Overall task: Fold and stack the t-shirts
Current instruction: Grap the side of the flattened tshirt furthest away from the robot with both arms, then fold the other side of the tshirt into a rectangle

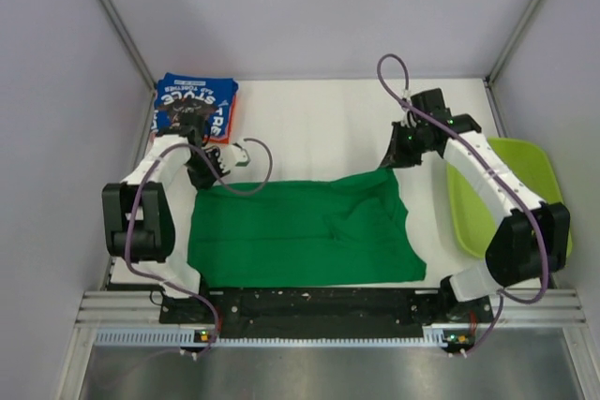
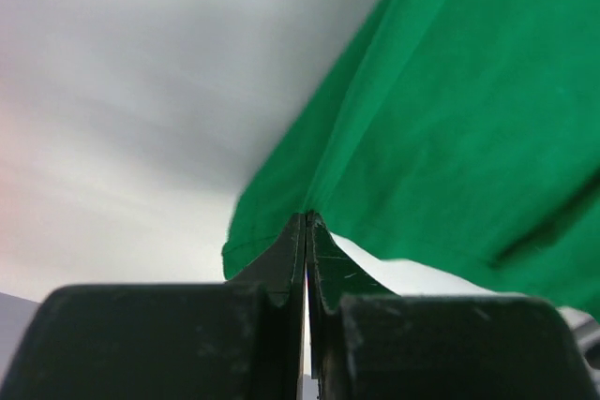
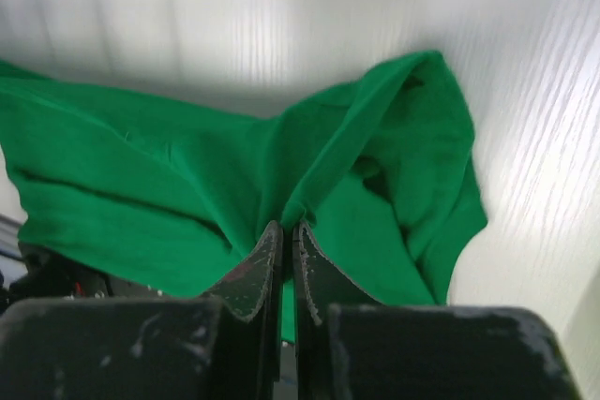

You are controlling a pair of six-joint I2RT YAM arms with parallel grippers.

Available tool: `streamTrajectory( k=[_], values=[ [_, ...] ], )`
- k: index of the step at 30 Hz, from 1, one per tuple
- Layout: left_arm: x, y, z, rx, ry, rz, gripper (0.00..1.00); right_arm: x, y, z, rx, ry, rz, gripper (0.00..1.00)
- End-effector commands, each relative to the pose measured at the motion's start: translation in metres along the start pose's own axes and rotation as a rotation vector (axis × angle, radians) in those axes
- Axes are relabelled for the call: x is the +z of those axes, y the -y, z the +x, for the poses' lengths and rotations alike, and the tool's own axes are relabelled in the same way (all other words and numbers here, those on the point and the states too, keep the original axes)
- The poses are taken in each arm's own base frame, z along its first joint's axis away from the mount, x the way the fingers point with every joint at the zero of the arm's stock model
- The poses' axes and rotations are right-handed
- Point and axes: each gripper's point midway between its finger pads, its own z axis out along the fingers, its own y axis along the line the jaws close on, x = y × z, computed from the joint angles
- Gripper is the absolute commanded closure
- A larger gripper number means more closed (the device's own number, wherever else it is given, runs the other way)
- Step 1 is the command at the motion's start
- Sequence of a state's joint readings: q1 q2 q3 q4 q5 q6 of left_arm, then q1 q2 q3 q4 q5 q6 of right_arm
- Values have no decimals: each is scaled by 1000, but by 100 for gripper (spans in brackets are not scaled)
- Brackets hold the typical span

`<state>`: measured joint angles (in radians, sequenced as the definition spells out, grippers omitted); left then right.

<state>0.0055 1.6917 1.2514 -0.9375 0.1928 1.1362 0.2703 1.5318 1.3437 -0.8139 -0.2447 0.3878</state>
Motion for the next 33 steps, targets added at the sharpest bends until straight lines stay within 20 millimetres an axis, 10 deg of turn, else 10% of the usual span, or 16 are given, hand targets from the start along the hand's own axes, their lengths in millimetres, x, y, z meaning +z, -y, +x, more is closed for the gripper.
streamTrajectory(
  k=[1,14,27,33],
  values=[
    [-16,25,24,26,-60,-26,100,-31,-25,43,1,-43,-115,100],
    [-38,95,39,15,-7,-1,100,-59,-13,113,38,-88,-130,100],
    [1,143,71,-104,-109,151,99,-39,29,143,103,-153,22,100],
    [-1,149,65,-74,-82,211,44,-31,24,135,105,-159,2,100]
  ],
)
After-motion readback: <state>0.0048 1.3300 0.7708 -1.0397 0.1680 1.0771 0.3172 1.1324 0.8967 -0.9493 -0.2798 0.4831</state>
